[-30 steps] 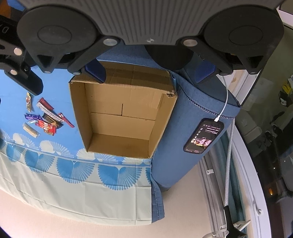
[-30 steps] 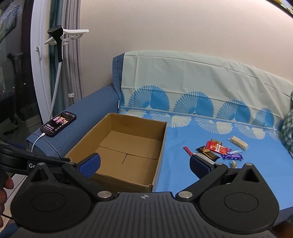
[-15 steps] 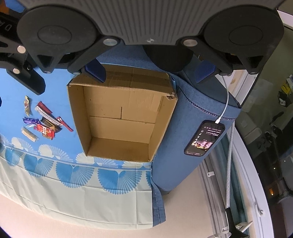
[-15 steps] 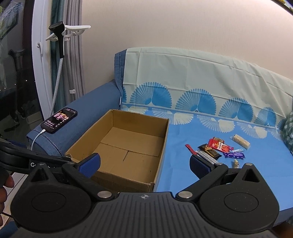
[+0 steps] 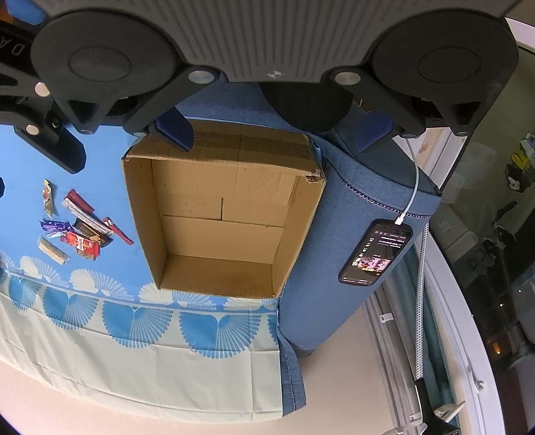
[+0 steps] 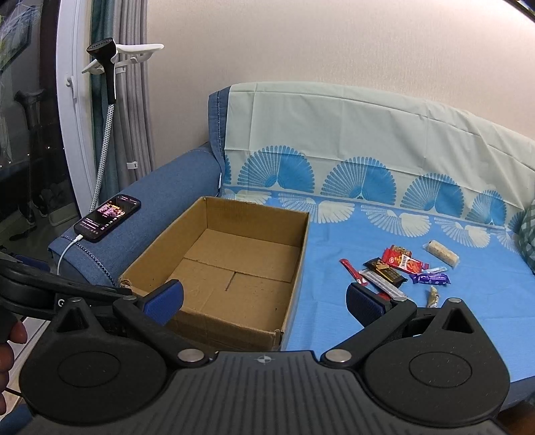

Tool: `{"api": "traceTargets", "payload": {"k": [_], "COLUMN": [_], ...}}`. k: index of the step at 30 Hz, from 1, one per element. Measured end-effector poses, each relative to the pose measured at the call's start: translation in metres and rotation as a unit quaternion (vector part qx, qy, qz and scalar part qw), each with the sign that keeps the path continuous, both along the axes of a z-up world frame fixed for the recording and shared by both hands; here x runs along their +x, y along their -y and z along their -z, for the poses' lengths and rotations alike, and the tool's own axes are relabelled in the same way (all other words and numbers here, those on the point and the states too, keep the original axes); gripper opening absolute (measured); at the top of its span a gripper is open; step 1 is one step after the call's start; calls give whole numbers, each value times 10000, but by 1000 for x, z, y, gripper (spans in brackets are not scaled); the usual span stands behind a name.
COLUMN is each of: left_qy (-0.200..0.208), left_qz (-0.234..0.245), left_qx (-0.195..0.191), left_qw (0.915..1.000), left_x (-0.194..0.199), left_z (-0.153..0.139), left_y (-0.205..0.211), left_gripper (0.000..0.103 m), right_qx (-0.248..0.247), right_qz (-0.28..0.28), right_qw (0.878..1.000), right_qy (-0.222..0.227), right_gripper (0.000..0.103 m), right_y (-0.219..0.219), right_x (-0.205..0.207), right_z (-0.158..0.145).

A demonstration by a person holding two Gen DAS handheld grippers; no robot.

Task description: Organize snacks

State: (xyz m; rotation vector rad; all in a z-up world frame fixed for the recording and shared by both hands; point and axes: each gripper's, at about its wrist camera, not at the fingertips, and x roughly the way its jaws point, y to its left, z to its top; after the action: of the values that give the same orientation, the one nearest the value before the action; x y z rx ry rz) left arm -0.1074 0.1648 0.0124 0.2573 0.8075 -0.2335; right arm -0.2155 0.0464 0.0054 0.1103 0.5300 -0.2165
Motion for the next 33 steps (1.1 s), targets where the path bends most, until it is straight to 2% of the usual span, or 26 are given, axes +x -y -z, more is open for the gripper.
{"api": "traceTargets", "payload": {"k": [10, 20, 27, 33], "left_qy": [-58, -152, -195, -332], "left_qz": [23, 109, 269, 631], "left_qx": [108, 331, 558, 629], "left_qw": [9999, 9993, 9979, 9955], "left_x": [2, 4, 6, 7], "left_z": [3, 10, 16, 20], "left_y": [5, 24, 52, 91], "left_gripper": [103, 103, 103, 103], "right_qx": [106, 425, 784, 966], "right_qz": [47, 187, 497, 957], "right_qw": [9999, 9989, 9957, 9907], "right_qy": [-9, -24, 10, 34], "right_gripper": [103, 103, 103, 103], "right_y": [6, 27, 60, 102], "right_x": [2, 2, 0, -7], "right_z": [3, 14, 25, 37]}}
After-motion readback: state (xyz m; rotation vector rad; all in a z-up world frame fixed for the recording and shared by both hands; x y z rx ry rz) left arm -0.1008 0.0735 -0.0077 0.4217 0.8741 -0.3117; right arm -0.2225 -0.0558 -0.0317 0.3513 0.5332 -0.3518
